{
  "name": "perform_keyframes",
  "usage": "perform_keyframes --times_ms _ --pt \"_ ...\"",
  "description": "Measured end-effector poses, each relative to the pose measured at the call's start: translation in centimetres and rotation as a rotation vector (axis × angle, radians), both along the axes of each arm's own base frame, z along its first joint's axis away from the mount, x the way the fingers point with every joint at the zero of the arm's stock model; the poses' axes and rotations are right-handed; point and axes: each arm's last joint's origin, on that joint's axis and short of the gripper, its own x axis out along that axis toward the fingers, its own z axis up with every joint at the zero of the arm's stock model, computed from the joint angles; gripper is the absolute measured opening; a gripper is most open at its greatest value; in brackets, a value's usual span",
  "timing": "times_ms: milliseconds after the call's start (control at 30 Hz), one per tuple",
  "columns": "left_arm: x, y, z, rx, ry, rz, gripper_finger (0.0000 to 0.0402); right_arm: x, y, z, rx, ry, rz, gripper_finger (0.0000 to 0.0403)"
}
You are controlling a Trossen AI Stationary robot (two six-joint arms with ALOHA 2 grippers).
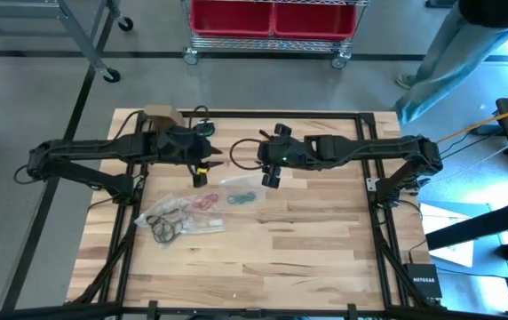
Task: Sort rubber bands
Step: Return to Home Position
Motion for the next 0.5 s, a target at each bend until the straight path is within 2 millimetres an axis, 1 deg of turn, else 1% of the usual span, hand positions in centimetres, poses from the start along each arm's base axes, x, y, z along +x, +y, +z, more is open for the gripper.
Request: perform_keyframes --times_ms 100,167,267,333,400,467,500 --pt "-0.3 -0.2 -0.3 -0.02 -0.007 -0.032 0.0124 -1.0 0.2 0.9 0.059 -0.039 0.041 0.0202" --pt "-1.0 -0.3 -0.4 -0.017 -0.025 -0.033 0.0104 -2.3 0.3 1.9 0.073 -0.088 0.062 0.0202" --pt "-2.6 -0.5 -0.3 -0.02 -0.082 -0.03 0.0067 -4.7 0.1 2.4 0.083 -0.15 0.056 0.0198" --pt "-3.8 -0.7 -0.2 -0.028 -0.136 -0.048 0.0041 -6.2 0.0 2.3 0.116 -0.202 0.064 0.0188" --pt "-4.9 -0.9 -0.3 -0.037 -0.186 -0.075 0.0016 -7.7 -0.2 1.9 0.166 -0.257 0.078 0.0167" --pt "-5.9 -1.0 -0.8 -0.057 -0.22 -0.104 0.0005 -9.2 -0.4 1.5 0.214 -0.329 0.101 0.014" --pt "-6.3 -1.1 -1.1 -0.069 -0.234 -0.117 0.0005 -9.9 -0.4 0.9 0.226 -0.351 0.108 0.0124"
